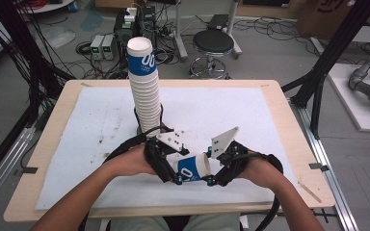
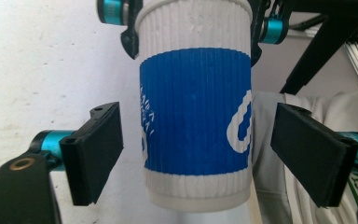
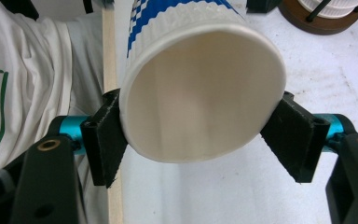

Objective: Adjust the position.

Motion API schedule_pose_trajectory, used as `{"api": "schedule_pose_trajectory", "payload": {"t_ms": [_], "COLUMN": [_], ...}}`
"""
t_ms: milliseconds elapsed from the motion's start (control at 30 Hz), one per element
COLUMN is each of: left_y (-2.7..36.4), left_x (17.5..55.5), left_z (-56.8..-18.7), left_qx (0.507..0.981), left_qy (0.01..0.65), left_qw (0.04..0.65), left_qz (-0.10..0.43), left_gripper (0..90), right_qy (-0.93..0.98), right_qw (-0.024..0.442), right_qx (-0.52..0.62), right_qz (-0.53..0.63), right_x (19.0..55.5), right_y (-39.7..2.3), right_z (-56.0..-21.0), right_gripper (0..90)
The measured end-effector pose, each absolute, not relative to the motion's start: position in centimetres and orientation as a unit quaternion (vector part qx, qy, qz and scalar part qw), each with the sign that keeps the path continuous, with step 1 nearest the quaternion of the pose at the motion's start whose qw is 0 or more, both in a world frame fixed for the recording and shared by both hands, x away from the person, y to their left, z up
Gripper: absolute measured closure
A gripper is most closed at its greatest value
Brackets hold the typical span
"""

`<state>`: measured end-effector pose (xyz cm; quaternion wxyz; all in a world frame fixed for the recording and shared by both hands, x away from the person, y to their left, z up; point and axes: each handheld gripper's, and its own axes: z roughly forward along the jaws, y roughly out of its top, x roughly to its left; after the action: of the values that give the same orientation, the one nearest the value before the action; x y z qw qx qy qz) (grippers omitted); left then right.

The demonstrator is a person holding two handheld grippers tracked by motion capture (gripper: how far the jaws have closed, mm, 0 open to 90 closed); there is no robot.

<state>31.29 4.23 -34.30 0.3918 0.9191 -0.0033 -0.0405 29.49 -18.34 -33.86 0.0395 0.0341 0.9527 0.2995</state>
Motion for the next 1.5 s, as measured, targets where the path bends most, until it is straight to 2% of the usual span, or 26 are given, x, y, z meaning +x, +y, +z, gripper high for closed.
{"api": "schedule_pose_trajectory", "payload": {"t_ms": [533, 900, 1100, 1167, 1333, 1500], "left_y": [1.9, 1.7, 2.4, 2.9, 4.5, 6.4], "left_x": [31.8, 31.7, 31.7, 31.6, 31.8, 31.7], "left_z": [-35.0, -35.3, -35.3, -35.4, -35.9, -36.3], "left_qx": [0.932, 0.937, 0.924, 0.915, 0.893, 0.864], "left_qy": [-0.018, -0.019, -0.011, -0.003, 0.017, 0.041], "left_qw": [0.357, 0.344, 0.381, 0.403, 0.448, 0.502], "left_qz": [-0.063, -0.051, -0.039, -0.038, -0.027, -0.001], "left_gripper": [26.7, 29.9, 30.1, 30.1, 30.1, 30.1], "right_qy": [0.964, 0.966, 0.955, 0.945, 0.909, 0.874], "right_qw": [0.04, 0.042, 0.042, 0.035, 0.026, 0.051], "right_qx": [0.017, 0.013, 0.037, 0.052, 0.083, 0.116], "right_qz": [0.264, 0.255, 0.291, 0.322, 0.407, 0.469], "right_x": [29.5, 29.5, 29.6, 29.7, 29.8, 29.7], "right_y": [-17.3, -17.1, -17.7, -18.2, -20.0, -22.2], "right_z": [-34.0, -34.1, -34.0, -34.0, -33.7, -33.6], "right_gripper": [27.5, 28.4, 24.6, 21.1, 20.0, 20.0]}}
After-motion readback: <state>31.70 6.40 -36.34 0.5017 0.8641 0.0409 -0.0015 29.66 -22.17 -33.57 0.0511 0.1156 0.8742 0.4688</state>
